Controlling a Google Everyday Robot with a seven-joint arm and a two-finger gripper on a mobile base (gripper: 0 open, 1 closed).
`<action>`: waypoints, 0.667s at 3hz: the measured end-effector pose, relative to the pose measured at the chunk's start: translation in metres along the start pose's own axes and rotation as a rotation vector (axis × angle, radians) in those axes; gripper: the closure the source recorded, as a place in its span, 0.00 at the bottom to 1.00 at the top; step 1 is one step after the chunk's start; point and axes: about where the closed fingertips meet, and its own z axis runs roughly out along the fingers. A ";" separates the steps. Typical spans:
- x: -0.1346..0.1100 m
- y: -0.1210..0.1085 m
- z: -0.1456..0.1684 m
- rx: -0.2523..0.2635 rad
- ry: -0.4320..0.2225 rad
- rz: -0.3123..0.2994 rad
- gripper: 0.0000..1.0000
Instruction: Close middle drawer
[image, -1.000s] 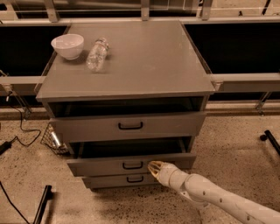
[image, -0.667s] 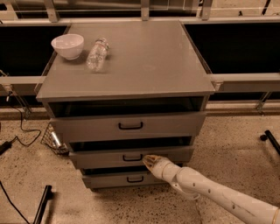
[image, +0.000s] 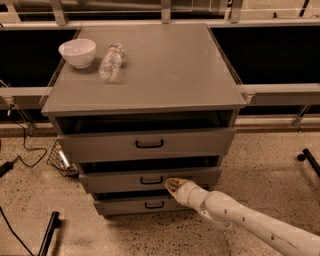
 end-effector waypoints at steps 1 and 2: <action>0.000 0.010 -0.015 -0.053 0.015 0.030 1.00; 0.002 0.022 -0.029 -0.135 0.044 0.068 1.00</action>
Offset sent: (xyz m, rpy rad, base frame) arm -0.0581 -0.0177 0.0000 -0.0026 0.2630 0.0846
